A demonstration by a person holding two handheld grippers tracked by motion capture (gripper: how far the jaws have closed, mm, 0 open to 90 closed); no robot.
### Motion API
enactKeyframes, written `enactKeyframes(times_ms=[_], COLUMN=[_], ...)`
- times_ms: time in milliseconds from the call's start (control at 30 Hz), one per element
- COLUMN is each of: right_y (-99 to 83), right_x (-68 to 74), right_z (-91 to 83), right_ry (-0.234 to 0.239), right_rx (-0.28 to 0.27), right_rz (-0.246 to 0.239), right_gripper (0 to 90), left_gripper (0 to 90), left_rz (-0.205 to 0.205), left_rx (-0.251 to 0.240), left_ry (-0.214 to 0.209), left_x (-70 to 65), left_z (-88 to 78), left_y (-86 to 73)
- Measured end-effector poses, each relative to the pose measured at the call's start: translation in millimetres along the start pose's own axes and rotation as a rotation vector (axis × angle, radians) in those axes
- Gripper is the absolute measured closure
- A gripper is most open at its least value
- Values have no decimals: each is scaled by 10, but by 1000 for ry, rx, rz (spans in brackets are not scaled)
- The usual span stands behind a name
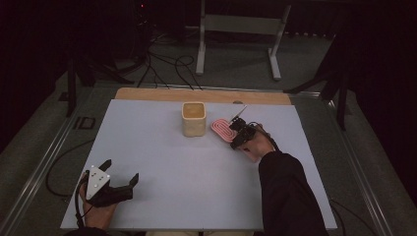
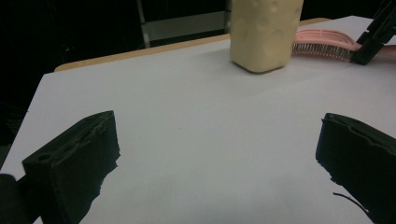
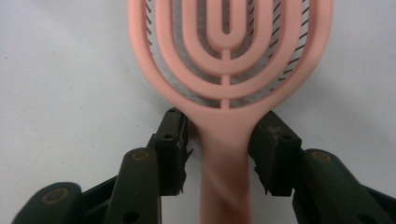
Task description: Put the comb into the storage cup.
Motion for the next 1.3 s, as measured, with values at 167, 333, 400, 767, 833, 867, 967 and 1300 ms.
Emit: enactKeyframes(times_ms=[167,333,400,767,833,867,967,1300], right_y=[0,4,5,6,7,4,-2,-23], right_x=[2,4,4,5,8,12,17,77], right_z=[-1,2,2,-4,-4,-7,-10,-28], right_ry=[0,-9,-12,-16,-20,-18,-10,45], right_rx=[1,5,5,7,5,6,5,-31], right_rz=[-10,-6,-2,2,2,5,10,36], right_gripper=[599,608,619,683,689,693,694,698], left_gripper=[2,3,2,2,3,2,2,2], left_rz=[4,4,4,6,6,6,7,10], left_rx=[3,2,2,5,5,5,7,7], left_ry=[2,1,1,0,1,1,1,2], left_x=[0,-1,-2,-3,-4,-1,1,-3], left_z=[1,0,-1,4,3,3,5,6], left_y=[-3,-2,-2,-5,-6,-5,-8,-9])
Point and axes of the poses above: each handheld gripper's, and its own axes: z roughly forward along the jaws, y roughly out of its top, x roughly to its left, the point moved 9 cm from there along z, roughly forward along the jaws, and after that the axes turned 5 degrees about -z, right-handed, at the moved point
